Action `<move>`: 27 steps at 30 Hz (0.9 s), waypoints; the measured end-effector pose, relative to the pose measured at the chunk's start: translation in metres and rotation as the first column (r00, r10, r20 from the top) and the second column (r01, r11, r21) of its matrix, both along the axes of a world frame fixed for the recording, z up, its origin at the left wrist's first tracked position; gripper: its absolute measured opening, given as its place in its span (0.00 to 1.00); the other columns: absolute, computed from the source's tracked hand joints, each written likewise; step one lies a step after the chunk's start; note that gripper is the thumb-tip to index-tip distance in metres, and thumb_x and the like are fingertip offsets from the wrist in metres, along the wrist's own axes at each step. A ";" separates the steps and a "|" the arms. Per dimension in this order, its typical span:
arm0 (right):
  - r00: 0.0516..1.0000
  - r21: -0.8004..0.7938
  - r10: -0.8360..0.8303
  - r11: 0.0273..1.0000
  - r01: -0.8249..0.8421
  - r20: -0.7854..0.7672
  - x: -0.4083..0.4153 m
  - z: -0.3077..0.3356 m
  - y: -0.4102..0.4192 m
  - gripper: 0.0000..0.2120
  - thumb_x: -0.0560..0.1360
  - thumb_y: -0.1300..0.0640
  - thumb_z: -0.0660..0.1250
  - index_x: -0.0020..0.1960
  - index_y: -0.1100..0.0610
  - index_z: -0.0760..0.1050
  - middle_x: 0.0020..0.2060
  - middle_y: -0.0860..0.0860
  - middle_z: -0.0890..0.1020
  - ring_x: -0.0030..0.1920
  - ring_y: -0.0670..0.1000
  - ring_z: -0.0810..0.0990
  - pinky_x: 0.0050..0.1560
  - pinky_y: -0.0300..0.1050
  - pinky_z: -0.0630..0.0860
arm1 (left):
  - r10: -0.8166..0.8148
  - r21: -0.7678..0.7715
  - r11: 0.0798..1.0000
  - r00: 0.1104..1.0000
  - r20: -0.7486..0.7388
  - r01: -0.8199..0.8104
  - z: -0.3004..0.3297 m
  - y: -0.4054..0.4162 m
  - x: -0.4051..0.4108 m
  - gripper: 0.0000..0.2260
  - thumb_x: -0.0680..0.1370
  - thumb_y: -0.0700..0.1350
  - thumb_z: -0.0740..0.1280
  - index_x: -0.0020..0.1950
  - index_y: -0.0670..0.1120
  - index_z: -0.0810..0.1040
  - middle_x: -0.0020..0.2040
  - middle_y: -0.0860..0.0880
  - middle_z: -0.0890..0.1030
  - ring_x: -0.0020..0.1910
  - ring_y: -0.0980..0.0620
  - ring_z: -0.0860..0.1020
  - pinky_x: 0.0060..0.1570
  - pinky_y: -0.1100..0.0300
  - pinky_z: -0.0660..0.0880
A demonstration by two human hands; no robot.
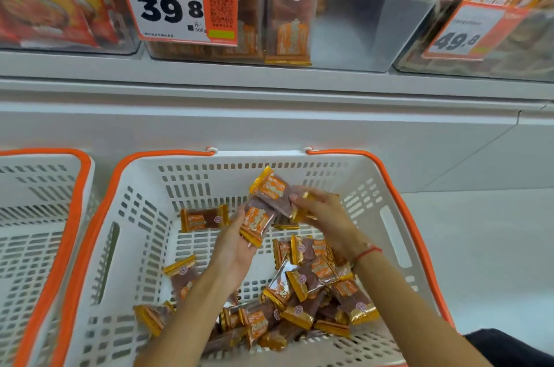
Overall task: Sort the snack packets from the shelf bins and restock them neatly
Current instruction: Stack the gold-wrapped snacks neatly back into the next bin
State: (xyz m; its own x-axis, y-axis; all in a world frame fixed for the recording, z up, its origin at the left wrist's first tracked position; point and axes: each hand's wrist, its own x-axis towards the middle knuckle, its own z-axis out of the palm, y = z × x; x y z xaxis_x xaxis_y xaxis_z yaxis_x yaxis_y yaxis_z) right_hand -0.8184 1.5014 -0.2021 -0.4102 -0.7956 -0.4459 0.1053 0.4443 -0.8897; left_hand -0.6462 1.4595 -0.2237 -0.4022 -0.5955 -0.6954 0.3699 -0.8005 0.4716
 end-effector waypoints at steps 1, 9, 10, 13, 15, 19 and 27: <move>0.996 -0.028 0.066 0.998 -0.064 0.057 -0.010 0.004 0.000 0.15 0.74 0.64 0.70 0.60 0.61 0.78 0.53 0.62 0.83 0.46 0.55 0.82 0.48 0.44 0.81 | 0.000 0.002 1.000 0.999 -0.043 0.000 0.002 -0.004 0.001 0.15 0.82 0.44 0.59 0.68 0.44 0.72 0.58 0.43 0.80 0.54 0.48 0.79 0.55 0.55 0.74; 0.870 -0.036 0.402 0.903 -0.429 -0.287 -0.015 0.018 -0.029 0.18 0.70 0.61 0.76 0.58 0.58 0.77 0.45 0.49 0.84 0.42 0.46 0.83 0.40 0.38 0.79 | -0.354 -0.191 0.916 0.935 0.036 0.354 0.006 -0.021 0.001 0.15 0.79 0.46 0.65 0.64 0.44 0.78 0.56 0.43 0.83 0.51 0.46 0.82 0.49 0.51 0.79; 0.910 -0.049 0.324 0.937 -0.347 -0.259 -0.016 0.006 -0.030 0.17 0.72 0.59 0.73 0.61 0.56 0.77 0.52 0.50 0.83 0.47 0.48 0.83 0.45 0.40 0.80 | -0.338 -0.212 0.913 0.937 0.091 0.349 -0.002 -0.020 0.003 0.16 0.78 0.46 0.66 0.65 0.45 0.78 0.55 0.44 0.83 0.51 0.47 0.81 0.49 0.52 0.78; 0.685 0.314 0.486 0.874 -0.371 -0.543 -0.036 -0.053 -0.014 0.15 0.78 0.62 0.64 0.65 0.58 0.74 0.63 0.55 0.77 0.55 0.51 0.79 0.53 0.44 0.77 | -0.189 -0.173 0.961 0.968 0.164 0.217 -0.026 -0.018 0.017 0.16 0.76 0.48 0.67 0.60 0.43 0.80 0.47 0.45 0.84 0.46 0.49 0.80 0.47 0.53 0.74; 0.327 0.700 0.815 0.579 -0.417 -0.479 -0.040 -0.092 0.007 0.19 0.77 0.59 0.64 0.67 0.59 0.71 0.66 0.57 0.74 0.64 0.55 0.72 0.62 0.50 0.73 | -0.112 -0.080 0.989 0.987 0.115 0.122 -0.036 -0.017 0.025 0.16 0.76 0.49 0.66 0.59 0.41 0.79 0.51 0.42 0.83 0.50 0.47 0.80 0.52 0.53 0.74; 0.068 0.775 0.831 0.542 -0.326 -0.553 -0.032 -0.110 0.026 0.25 0.74 0.52 0.70 0.66 0.59 0.65 0.61 0.56 0.75 0.63 0.57 0.72 0.58 0.49 0.69 | -0.057 -0.011 0.998 0.997 0.044 0.058 -0.039 -0.019 0.032 0.14 0.78 0.47 0.65 0.63 0.45 0.77 0.57 0.43 0.83 0.57 0.48 0.79 0.51 0.56 0.74; 0.331 0.411 0.546 0.820 -0.398 -0.770 -0.046 -0.039 0.034 0.11 0.77 0.55 0.68 0.58 0.55 0.77 0.56 0.49 0.80 0.49 0.51 0.80 0.50 0.48 0.76 | -0.092 -0.267 0.941 0.916 0.392 0.209 -0.002 -0.017 0.026 0.17 0.79 0.52 0.65 0.67 0.49 0.74 0.63 0.47 0.79 0.60 0.50 0.77 0.54 0.53 0.75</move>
State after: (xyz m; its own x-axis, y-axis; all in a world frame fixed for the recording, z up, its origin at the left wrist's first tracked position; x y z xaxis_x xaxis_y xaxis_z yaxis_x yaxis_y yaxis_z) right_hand -0.8646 1.5351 -0.2410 -0.2002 -0.9526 -0.2292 -0.9034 0.2700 -0.3331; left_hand -0.6206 1.4428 -0.2257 -0.2533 -0.7502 -0.6107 0.0096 -0.6332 0.7739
